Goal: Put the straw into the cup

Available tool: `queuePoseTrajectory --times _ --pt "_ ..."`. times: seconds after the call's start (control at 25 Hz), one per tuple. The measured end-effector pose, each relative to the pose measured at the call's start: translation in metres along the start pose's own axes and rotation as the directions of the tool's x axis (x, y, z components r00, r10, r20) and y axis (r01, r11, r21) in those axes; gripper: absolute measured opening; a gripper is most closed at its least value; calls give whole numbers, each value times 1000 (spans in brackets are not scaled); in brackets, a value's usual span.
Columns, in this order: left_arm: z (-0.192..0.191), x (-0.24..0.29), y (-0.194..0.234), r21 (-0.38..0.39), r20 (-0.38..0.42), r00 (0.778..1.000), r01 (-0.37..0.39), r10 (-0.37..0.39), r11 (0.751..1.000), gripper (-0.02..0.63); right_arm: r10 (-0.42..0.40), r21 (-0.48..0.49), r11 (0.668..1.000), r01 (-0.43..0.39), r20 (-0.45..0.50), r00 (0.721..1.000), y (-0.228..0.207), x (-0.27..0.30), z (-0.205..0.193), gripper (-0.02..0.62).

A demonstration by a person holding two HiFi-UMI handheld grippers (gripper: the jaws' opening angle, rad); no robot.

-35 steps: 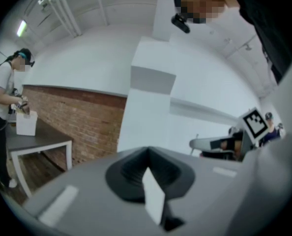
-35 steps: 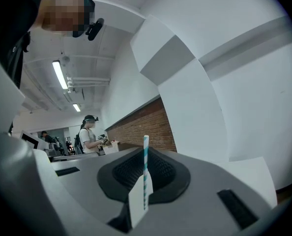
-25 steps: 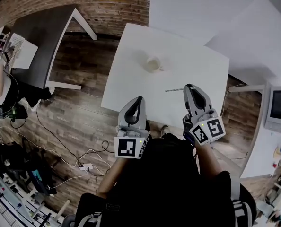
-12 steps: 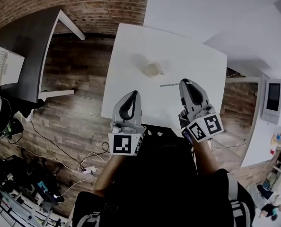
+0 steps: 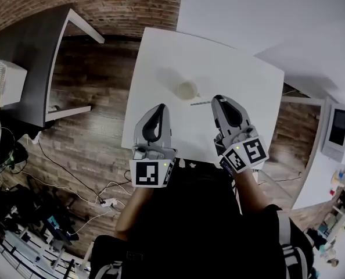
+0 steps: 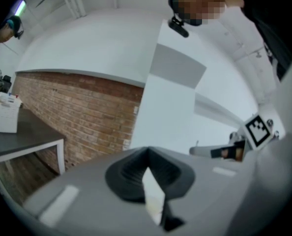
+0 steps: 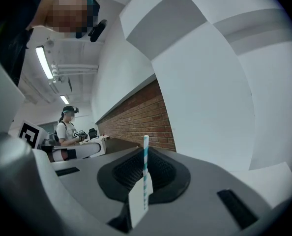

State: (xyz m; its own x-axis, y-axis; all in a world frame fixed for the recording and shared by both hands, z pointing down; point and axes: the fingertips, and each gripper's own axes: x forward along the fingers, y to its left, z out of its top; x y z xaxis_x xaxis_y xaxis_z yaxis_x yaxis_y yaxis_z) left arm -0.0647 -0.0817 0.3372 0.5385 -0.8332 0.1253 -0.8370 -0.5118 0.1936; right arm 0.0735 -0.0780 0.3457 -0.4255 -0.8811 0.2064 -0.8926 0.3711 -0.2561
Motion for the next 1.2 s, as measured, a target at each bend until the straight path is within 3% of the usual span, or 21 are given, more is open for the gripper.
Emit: queuePoseTrajectory --times 0.6,1.2 --pt "-33 35 3 -40 -76 997 -26 22 999 5 25 -1 1000 -25 -96 995 -39 44 -48 22" --pt "-81 54 19 -105 -150 988 -38 22 994 5 57 -38 997 -66 -214 975 -44 75 -105 21"
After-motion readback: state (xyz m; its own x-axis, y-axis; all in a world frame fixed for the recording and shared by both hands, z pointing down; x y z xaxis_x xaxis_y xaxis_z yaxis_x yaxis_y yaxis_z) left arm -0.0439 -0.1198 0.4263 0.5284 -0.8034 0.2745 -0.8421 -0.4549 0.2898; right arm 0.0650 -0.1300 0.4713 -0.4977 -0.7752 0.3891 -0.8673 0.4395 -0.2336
